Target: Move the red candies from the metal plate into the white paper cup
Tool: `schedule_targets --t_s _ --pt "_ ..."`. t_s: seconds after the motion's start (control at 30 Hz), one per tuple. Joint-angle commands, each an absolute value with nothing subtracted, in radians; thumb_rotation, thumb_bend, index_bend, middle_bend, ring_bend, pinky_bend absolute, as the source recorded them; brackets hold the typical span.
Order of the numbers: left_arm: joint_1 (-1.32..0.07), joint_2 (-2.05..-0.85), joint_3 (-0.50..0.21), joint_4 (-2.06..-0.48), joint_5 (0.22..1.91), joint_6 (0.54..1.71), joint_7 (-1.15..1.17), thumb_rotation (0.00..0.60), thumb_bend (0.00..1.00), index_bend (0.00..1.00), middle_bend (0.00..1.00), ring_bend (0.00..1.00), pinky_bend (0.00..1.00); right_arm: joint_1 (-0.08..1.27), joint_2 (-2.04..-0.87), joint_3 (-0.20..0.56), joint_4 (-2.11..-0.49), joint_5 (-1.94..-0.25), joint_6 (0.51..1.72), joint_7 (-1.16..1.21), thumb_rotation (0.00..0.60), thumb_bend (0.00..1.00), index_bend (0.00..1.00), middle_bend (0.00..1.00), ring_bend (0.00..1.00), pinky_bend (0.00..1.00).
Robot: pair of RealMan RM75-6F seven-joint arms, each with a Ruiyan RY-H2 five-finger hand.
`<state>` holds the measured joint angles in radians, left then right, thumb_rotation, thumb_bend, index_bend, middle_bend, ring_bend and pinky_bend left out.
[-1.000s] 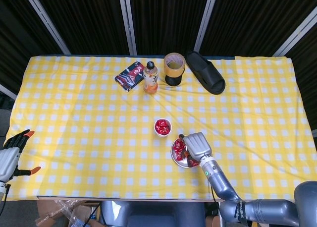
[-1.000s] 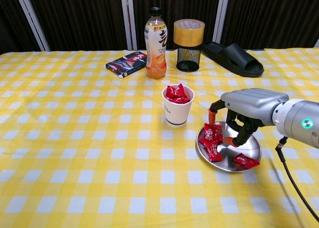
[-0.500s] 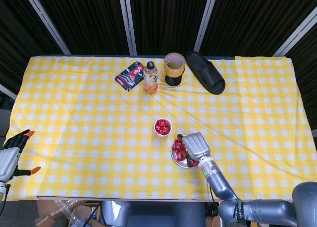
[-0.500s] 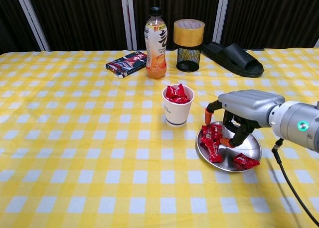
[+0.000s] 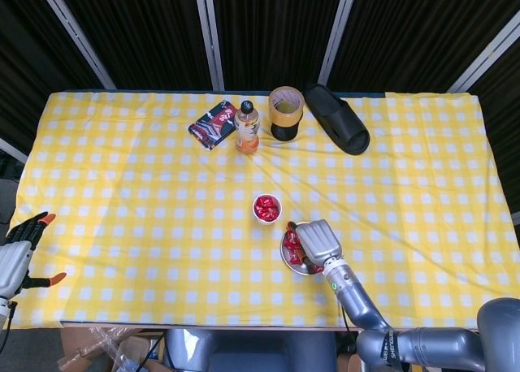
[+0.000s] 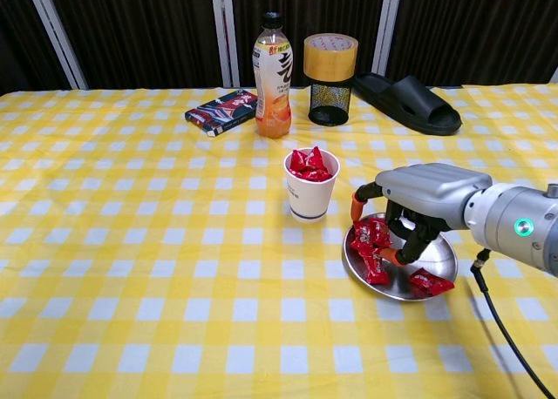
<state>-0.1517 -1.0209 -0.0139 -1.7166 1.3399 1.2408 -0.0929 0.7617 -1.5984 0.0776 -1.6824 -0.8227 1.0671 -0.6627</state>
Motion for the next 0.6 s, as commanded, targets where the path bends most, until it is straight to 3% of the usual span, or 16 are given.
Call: schedule_targets --t_s 0.03,0.43,0.6 --pt "-0.151 -1.021 -0.014 -1.716 1.340 1.241 -0.094 0.600 0.07 0.03 0.00 0.00 0.00 0.762 -1.602 0.077 -1.680 -0.820 1.065 -0.664 0.600 0.41 0.29 0.83 0.94 1.00" --pt "-0.151 -1.020 -0.015 -1.716 1.341 1.241 -0.098 0.600 0.07 0.03 0.00 0.00 0.00 0.764 -1.612 0.073 -1.668 -0.807 1.053 -0.673 0.600 0.41 0.19 0.83 0.94 1.00" --pt "-0.151 -1.020 -0.015 -1.716 1.340 1.241 -0.098 0.600 0.07 0.03 0.00 0.00 0.00 0.763 -1.613 0.071 -1.661 -0.803 1.051 -0.673 0.600 0.41 0.33 0.83 0.94 1.00"
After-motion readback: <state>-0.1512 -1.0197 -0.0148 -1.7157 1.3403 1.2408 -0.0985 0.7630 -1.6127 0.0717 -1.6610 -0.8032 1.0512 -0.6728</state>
